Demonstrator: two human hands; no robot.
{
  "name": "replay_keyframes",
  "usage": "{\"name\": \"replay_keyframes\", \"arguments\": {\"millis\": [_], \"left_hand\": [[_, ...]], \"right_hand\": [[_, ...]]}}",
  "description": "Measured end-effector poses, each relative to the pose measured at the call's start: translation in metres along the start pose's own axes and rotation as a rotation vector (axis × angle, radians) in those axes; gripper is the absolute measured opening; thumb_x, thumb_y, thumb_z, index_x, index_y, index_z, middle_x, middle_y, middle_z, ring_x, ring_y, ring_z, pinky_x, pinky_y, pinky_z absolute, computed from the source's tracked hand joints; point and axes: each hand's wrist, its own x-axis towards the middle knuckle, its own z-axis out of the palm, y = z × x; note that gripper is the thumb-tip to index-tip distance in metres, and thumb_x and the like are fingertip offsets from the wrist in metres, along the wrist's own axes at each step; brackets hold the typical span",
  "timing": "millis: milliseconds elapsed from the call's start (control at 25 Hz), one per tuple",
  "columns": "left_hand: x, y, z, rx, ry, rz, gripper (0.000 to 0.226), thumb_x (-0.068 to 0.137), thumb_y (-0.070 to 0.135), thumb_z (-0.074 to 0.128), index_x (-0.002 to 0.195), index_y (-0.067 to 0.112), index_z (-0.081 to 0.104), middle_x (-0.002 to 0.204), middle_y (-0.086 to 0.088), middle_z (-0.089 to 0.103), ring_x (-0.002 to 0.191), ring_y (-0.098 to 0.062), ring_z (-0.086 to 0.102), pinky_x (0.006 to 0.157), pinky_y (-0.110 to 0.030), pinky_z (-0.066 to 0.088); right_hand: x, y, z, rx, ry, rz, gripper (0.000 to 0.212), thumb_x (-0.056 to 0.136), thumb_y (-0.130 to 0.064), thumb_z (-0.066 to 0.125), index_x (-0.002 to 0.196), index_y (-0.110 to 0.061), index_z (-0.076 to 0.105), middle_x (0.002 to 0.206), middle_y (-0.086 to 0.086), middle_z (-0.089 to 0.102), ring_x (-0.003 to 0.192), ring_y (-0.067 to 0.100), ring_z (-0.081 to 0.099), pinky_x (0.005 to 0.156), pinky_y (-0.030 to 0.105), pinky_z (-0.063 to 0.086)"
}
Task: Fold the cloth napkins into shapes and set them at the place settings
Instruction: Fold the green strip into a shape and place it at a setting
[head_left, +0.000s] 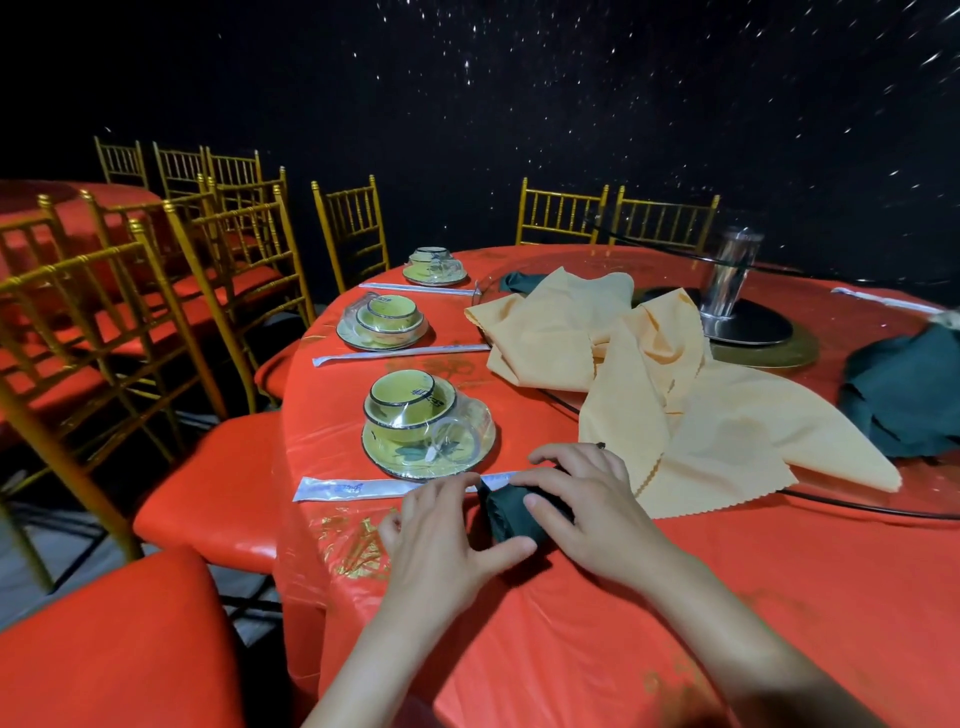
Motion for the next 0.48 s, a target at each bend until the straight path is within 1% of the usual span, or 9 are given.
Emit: {"name": "replay_keyframes", "arguments": {"millis": [40, 120, 200, 240, 280, 360, 400, 480], "left_hand": [[-0.002, 0.0, 0.001, 0.018, 0.032, 0.044, 0.079, 0.063, 0.073, 0.063, 0.131, 0.04, 0.037, 0.127, 0.021, 0.041, 0.126, -0.008, 0.032, 0.094, -0.033, 0.019], [-0.001, 0.001, 0.003, 0.042, 0.072, 0.122, 0.073, 0.065, 0.067, 0.065, 0.128, 0.041, 0.039, 0.124, 0.025, 0.044, 0.123, -0.006, 0.034, 0.088, -0.031, 0.018], [0.003, 0.002, 0.002, 0.027, 0.061, 0.127, 0.065, 0.068, 0.063, 0.065, 0.125, 0.042, 0.041, 0.121, 0.026, 0.047, 0.12, -0.004, 0.035, 0.085, -0.03, 0.017], [0.007, 0.0, 0.002, 0.006, 0.045, 0.113, 0.063, 0.069, 0.062, 0.066, 0.124, 0.041, 0.043, 0.12, 0.026, 0.048, 0.12, -0.004, 0.036, 0.085, -0.029, 0.017], [0.011, -0.001, 0.002, -0.012, 0.028, 0.097, 0.062, 0.069, 0.061, 0.066, 0.124, 0.041, 0.044, 0.12, 0.026, 0.048, 0.12, -0.004, 0.036, 0.086, -0.029, 0.017], [0.018, -0.005, 0.001, -0.047, -0.004, 0.064, 0.061, 0.071, 0.061, 0.065, 0.124, 0.039, 0.046, 0.121, 0.025, 0.049, 0.122, -0.004, 0.036, 0.087, -0.029, 0.017], [0.022, -0.007, 0.001, -0.07, -0.012, 0.049, 0.059, 0.072, 0.061, 0.065, 0.124, 0.039, 0.047, 0.121, 0.025, 0.05, 0.122, -0.005, 0.037, 0.089, -0.029, 0.018], [0.027, -0.01, 0.0, -0.091, -0.033, 0.035, 0.06, 0.074, 0.061, 0.064, 0.126, 0.037, 0.048, 0.121, 0.022, 0.051, 0.124, -0.006, 0.037, 0.093, -0.032, 0.02]], "right_hand": [[0.005, -0.001, 0.001, -0.006, -0.029, 0.001, 0.047, 0.085, -0.055, 0.025, 0.113, -0.044, 0.062, 0.118, -0.02, 0.05, 0.116, 0.003, 0.036, 0.097, 0.023, 0.015], [0.016, -0.003, 0.005, -0.016, -0.065, -0.002, 0.055, 0.083, -0.059, 0.019, 0.114, -0.045, 0.062, 0.115, -0.021, 0.05, 0.115, 0.004, 0.037, 0.095, 0.023, 0.014], [0.022, -0.003, 0.006, -0.01, -0.071, -0.009, 0.059, 0.082, -0.06, 0.017, 0.117, -0.041, 0.06, 0.114, -0.02, 0.053, 0.113, 0.006, 0.039, 0.093, 0.023, 0.015], [0.023, -0.003, 0.007, 0.014, -0.055, -0.005, 0.058, 0.083, -0.058, 0.018, 0.119, -0.039, 0.059, 0.114, -0.02, 0.054, 0.113, 0.006, 0.04, 0.093, 0.024, 0.016], [0.022, -0.002, 0.007, 0.053, -0.025, 0.003, 0.051, 0.084, -0.055, 0.023, 0.117, -0.039, 0.058, 0.113, -0.022, 0.054, 0.112, 0.006, 0.042, 0.094, 0.024, 0.018], [0.016, 0.002, 0.007, 0.108, 0.038, -0.001, 0.029, 0.084, -0.044, 0.037, 0.105, -0.041, 0.056, 0.107, -0.026, 0.053, 0.109, 0.003, 0.045, 0.098, 0.026, 0.022], [0.013, 0.004, 0.008, 0.108, 0.046, -0.016, 0.025, 0.081, -0.041, 0.043, 0.103, -0.04, 0.055, 0.106, -0.027, 0.053, 0.109, 0.002, 0.045, 0.1, 0.025, 0.021], [0.009, 0.005, 0.01, 0.091, -0.004, -0.041, 0.034, 0.076, -0.041, 0.048, 0.109, -0.041, 0.055, 0.111, -0.028, 0.052, 0.112, 0.0, 0.041, 0.102, 0.018, 0.015]]}}
